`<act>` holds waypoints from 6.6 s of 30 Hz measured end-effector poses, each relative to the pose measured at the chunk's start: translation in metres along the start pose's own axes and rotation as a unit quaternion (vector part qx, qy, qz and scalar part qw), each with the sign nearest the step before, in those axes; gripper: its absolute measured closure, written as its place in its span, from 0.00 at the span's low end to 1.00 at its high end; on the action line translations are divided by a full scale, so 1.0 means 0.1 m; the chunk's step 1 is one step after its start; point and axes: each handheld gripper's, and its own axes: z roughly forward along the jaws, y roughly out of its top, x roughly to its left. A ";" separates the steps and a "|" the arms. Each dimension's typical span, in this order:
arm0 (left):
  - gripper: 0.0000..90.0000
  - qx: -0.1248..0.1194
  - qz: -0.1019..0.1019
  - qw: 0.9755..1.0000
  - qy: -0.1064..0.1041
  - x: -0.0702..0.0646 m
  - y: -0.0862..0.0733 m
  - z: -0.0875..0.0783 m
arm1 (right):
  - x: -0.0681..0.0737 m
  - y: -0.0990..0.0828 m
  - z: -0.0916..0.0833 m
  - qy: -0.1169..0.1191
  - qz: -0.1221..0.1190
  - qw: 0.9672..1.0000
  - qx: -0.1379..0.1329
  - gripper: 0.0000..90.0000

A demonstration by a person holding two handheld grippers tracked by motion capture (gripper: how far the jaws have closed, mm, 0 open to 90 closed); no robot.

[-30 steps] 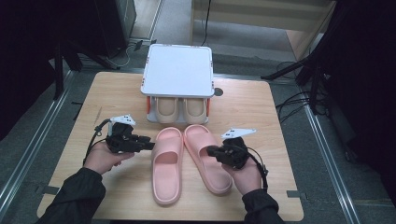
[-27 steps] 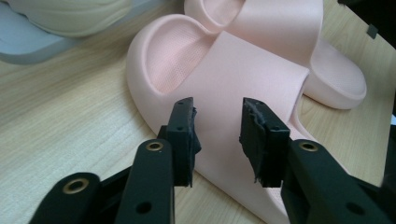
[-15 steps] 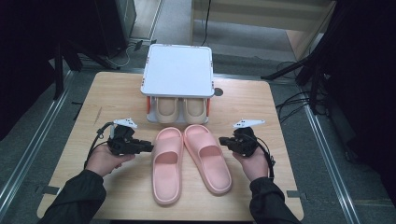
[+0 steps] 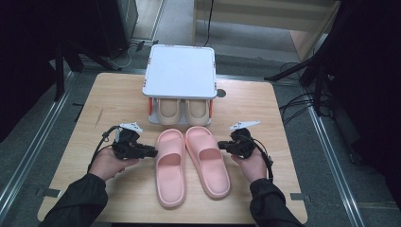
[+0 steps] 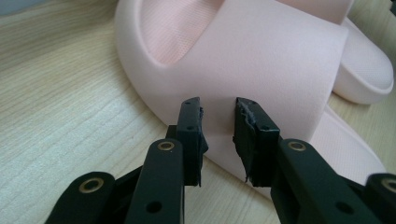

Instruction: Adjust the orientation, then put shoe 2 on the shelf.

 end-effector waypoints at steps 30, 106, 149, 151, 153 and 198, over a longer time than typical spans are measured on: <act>0.68 -0.019 -0.011 1.000 -0.004 -0.04 0.02 -0.20 | 0.33 0.01 -0.23 0.063 0.002 0.995 -0.083 0.85; 0.48 -0.039 -0.028 0.999 -0.006 0.04 0.03 -0.36 | 1.16 -0.03 0.48 -0.041 0.040 0.996 -0.071 0.82; 0.46 -0.070 -0.074 0.994 0.033 0.25 -0.30 -0.79 | 1.20 0.92 -0.04 0.251 -0.215 0.944 0.010 0.85; 0.46 -0.070 -0.077 0.994 0.036 0.24 -0.33 -0.81 | 1.23 1.01 -0.08 0.249 -0.218 0.943 0.008 0.85; 0.46 -0.070 -0.079 0.994 0.039 0.24 -0.35 -0.82 | 1.24 1.16 -0.15 0.249 -0.216 0.944 0.002 0.85; 0.46 -0.047 -0.044 0.998 0.002 0.14 -0.22 -0.60 | 0.46 3.17 0.48 -0.169 0.116 0.975 -0.088 0.84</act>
